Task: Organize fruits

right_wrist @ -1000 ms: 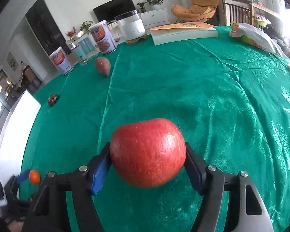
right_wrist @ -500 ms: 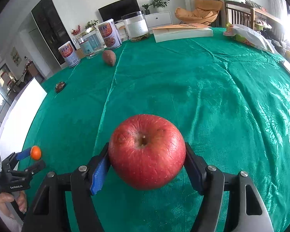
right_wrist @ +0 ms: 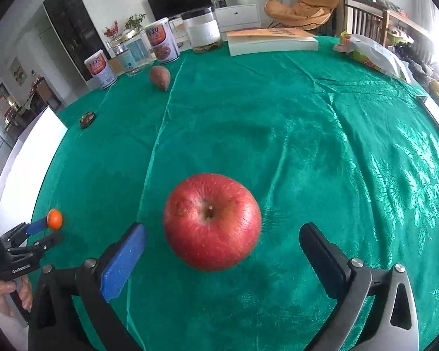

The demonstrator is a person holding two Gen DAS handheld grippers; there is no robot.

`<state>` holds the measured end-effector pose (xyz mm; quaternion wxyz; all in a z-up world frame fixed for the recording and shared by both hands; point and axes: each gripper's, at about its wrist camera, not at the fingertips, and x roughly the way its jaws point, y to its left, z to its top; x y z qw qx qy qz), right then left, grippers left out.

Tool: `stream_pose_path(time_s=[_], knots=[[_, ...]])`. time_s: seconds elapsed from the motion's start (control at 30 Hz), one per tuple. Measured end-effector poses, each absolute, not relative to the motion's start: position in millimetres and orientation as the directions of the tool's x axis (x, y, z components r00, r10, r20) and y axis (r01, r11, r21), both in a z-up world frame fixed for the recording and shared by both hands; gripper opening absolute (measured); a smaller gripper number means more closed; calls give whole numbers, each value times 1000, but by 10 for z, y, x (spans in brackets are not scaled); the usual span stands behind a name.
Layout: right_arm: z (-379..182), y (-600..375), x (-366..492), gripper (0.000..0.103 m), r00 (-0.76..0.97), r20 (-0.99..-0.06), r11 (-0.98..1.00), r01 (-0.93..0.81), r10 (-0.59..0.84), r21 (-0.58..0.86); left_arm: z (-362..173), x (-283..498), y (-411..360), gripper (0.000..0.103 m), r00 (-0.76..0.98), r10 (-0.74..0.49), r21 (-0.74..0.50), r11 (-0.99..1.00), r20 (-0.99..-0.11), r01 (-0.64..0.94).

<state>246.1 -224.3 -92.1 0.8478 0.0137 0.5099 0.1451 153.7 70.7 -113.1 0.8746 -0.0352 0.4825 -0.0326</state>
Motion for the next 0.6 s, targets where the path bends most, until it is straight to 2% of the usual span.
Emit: stream_pose_path(time_s=[0.03, 0.07, 0.1, 0.13, 0.17, 0.2, 0.3, 0.43, 0.6], knots=[[-929, -2199, 2478, 103, 427, -869, 957, -246, 248, 153, -1144, 1554, 696, 67, 522, -98, -101, 995, -848, 21], [-937, -2157, 2493, 103, 428, -875, 959, -255, 228, 125, -1137, 1558, 677, 56, 531, -89, -95, 995, -842, 17], [-942, -2130, 2502, 103, 437, -876, 962, -256, 205, 98, -1137, 1574, 674, 31, 533, -82, -87, 996, -842, 15], [-940, -2117, 2516, 103, 445, -875, 964, -252, 192, 84, -1139, 1589, 666, 31, 530, -81, -84, 996, -844, 18], [-933, -2119, 2526, 95, 446, -875, 967, -241, 186, 83, -1124, 1584, 685, 31, 529, -92, -100, 995, -844, 14], [-920, -2131, 2537, 70, 440, -877, 969, -225, 193, 101, -1096, 1556, 705, 30, 531, -112, -129, 992, -840, 5], [-905, -2173, 2509, 69, 411, -890, 977, -163, 197, 141, -892, 1348, 771, 29, 557, -165, -194, 981, -814, 7], [-807, -2158, 2315, 69, 364, -867, 940, -159, 340, 302, -509, 931, 838, 29, 577, -275, -297, 953, -769, 57], [-397, -1851, 2060, 69, 344, -783, 855, -213, 519, 473, 103, 421, 1249, 29, 597, -421, -488, 871, -683, 55]])
